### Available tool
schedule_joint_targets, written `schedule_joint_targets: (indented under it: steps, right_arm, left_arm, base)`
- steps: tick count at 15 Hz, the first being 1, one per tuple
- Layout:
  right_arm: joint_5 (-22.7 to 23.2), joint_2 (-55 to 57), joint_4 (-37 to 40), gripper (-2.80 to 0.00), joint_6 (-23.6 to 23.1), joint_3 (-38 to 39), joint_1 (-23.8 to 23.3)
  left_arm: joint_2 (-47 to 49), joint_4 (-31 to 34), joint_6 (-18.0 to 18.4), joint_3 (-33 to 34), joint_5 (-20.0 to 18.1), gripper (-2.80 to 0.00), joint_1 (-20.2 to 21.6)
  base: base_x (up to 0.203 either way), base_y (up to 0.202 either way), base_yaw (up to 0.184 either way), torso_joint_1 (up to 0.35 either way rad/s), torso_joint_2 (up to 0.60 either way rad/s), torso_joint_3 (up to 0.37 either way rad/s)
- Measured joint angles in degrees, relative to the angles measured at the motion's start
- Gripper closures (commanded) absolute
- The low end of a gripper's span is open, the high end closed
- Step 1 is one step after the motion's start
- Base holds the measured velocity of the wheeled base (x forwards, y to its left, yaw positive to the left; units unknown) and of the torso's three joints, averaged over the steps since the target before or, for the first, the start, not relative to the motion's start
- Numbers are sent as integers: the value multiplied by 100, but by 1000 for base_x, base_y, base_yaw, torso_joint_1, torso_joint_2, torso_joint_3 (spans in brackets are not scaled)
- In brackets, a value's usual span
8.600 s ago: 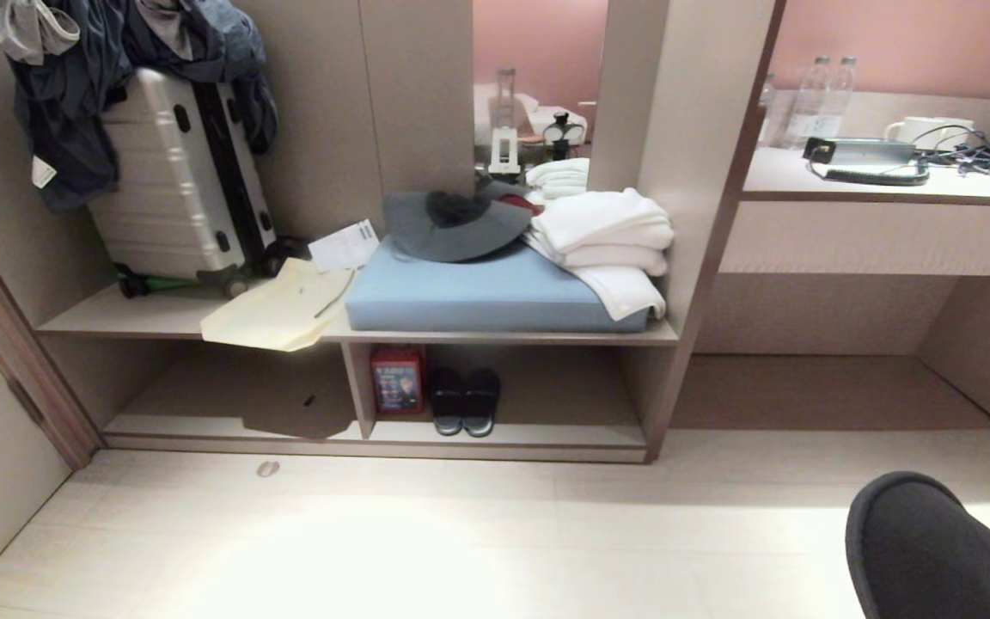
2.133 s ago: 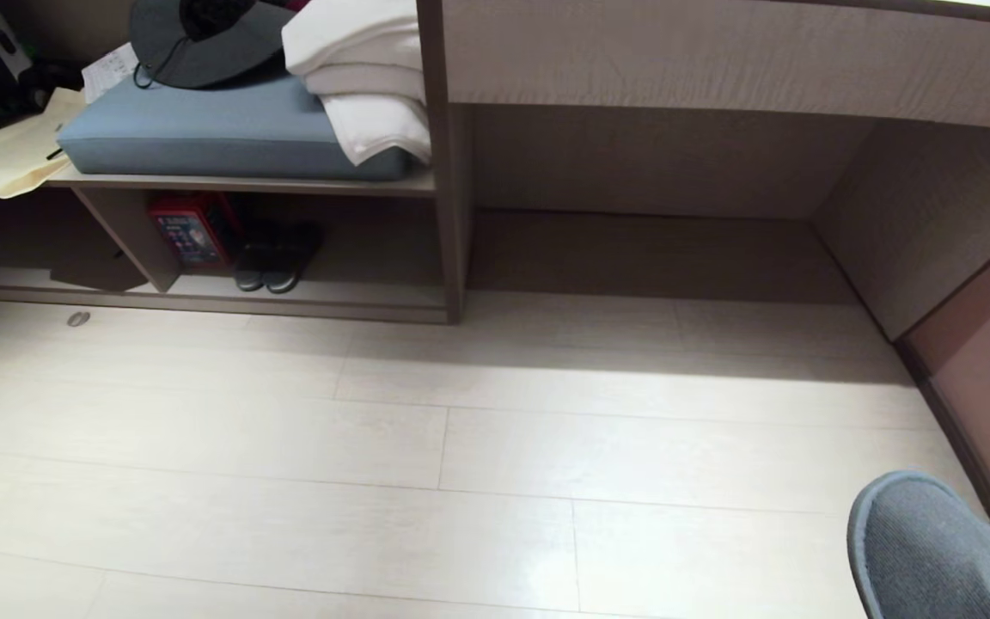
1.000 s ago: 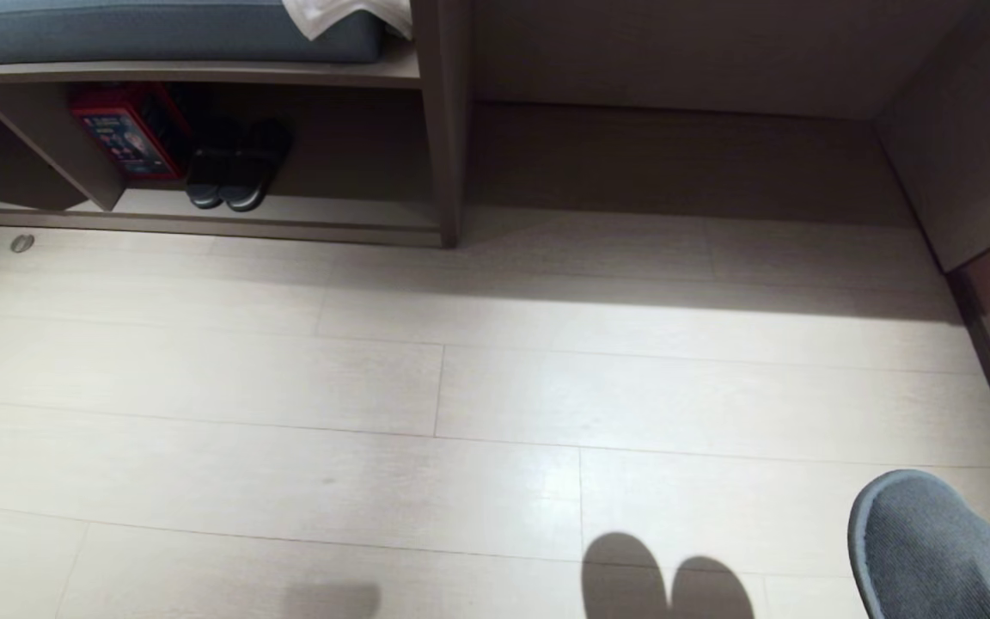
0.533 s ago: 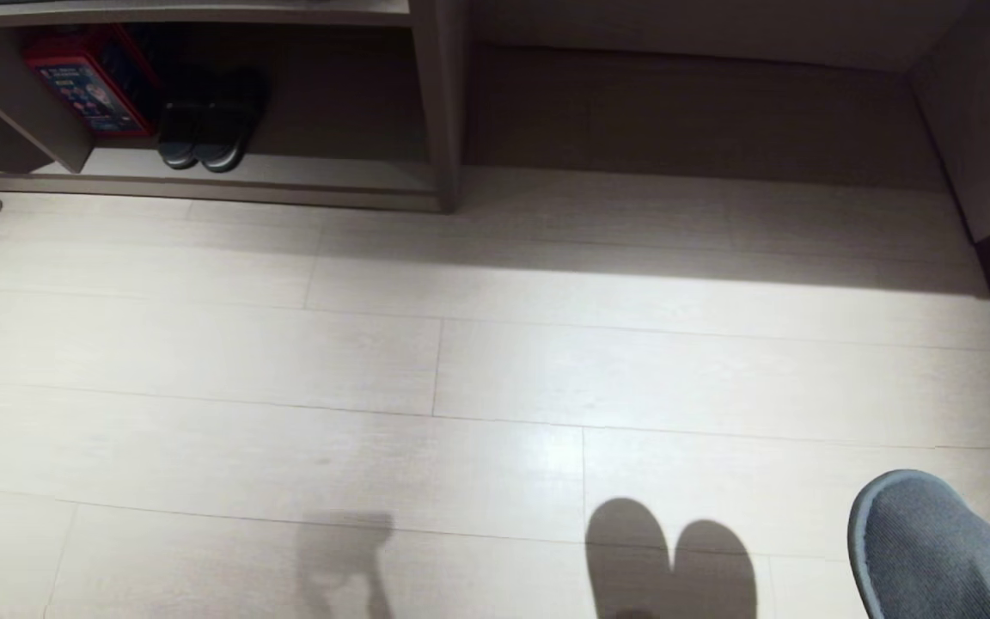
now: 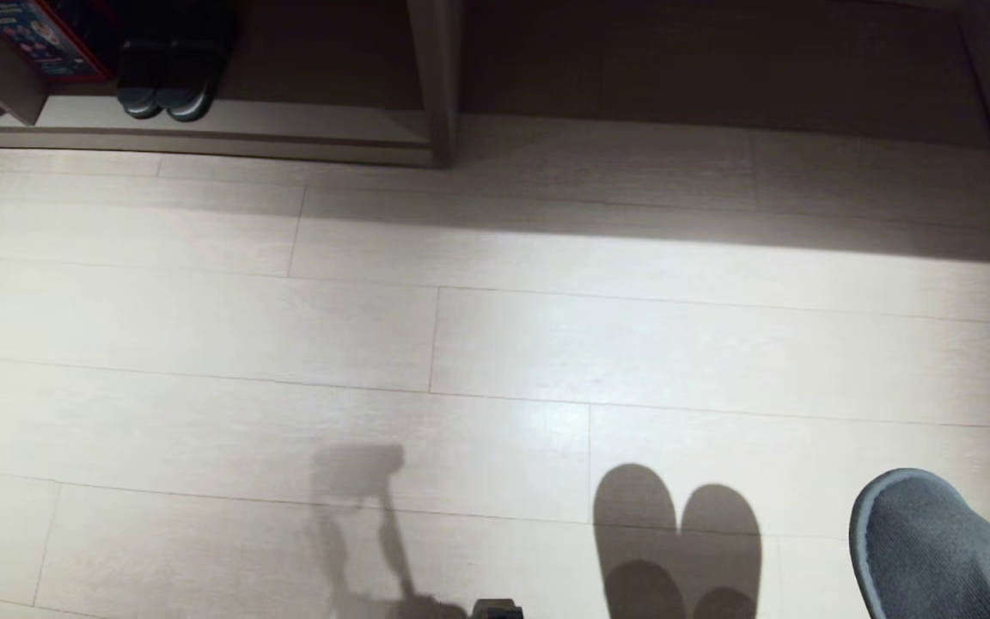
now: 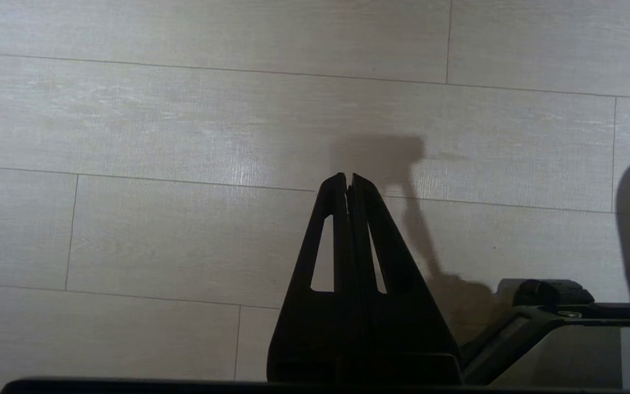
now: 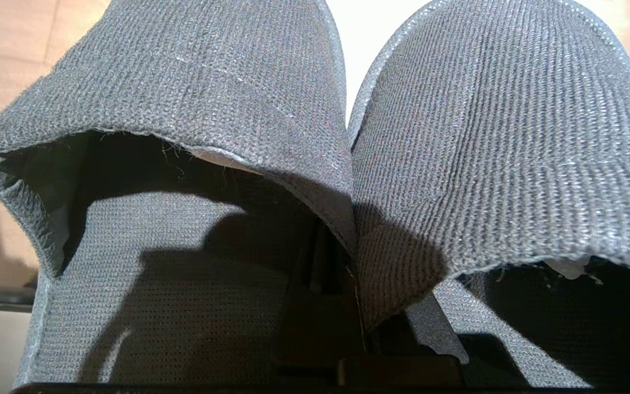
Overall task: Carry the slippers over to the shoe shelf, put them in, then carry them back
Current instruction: Place the slippers on the floor
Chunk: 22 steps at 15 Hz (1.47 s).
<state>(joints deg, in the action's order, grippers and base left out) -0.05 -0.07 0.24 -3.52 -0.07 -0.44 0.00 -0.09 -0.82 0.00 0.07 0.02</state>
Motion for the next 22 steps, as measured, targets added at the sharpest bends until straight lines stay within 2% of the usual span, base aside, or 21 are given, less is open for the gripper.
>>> schedule_joint_targets:
  steps: [22]
  right_arm:
    - [-6,0,3,0,33,2,0]
  left_arm:
    - [0,-1,-3,0,1,0,0]
  base:
    - [0,0,0,3,2,-198]
